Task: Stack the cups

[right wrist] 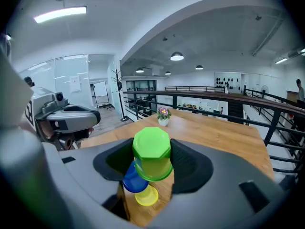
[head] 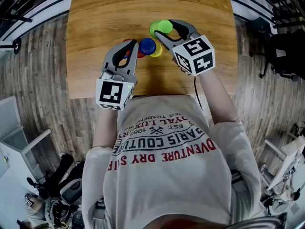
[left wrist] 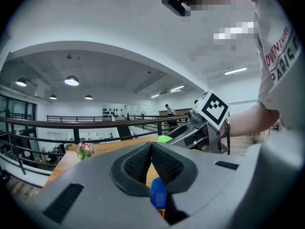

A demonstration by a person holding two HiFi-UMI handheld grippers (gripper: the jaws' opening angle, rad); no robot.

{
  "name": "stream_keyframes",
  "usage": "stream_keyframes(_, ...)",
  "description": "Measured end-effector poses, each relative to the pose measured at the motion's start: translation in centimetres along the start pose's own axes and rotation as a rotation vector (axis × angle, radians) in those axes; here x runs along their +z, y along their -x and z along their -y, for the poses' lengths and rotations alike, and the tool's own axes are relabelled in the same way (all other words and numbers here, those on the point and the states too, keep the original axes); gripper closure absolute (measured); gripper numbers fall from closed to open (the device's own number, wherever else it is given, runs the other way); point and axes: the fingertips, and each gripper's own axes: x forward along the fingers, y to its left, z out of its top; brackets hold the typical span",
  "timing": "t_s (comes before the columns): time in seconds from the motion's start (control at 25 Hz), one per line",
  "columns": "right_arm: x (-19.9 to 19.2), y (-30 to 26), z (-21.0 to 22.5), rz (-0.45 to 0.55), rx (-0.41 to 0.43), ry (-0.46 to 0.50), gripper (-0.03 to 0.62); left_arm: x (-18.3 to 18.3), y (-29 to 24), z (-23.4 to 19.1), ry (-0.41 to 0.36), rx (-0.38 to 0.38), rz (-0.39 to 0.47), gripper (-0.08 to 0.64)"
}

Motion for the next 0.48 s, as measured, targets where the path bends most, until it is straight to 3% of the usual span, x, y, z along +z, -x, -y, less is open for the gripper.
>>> stream_keyframes(0.48, -0.5, -1.9, -6.3, -0.071, 0.091, 0.033, 0.342, -1.1, 4.0, -3.2, 0.044, 0.057, 0.01, 0.545)
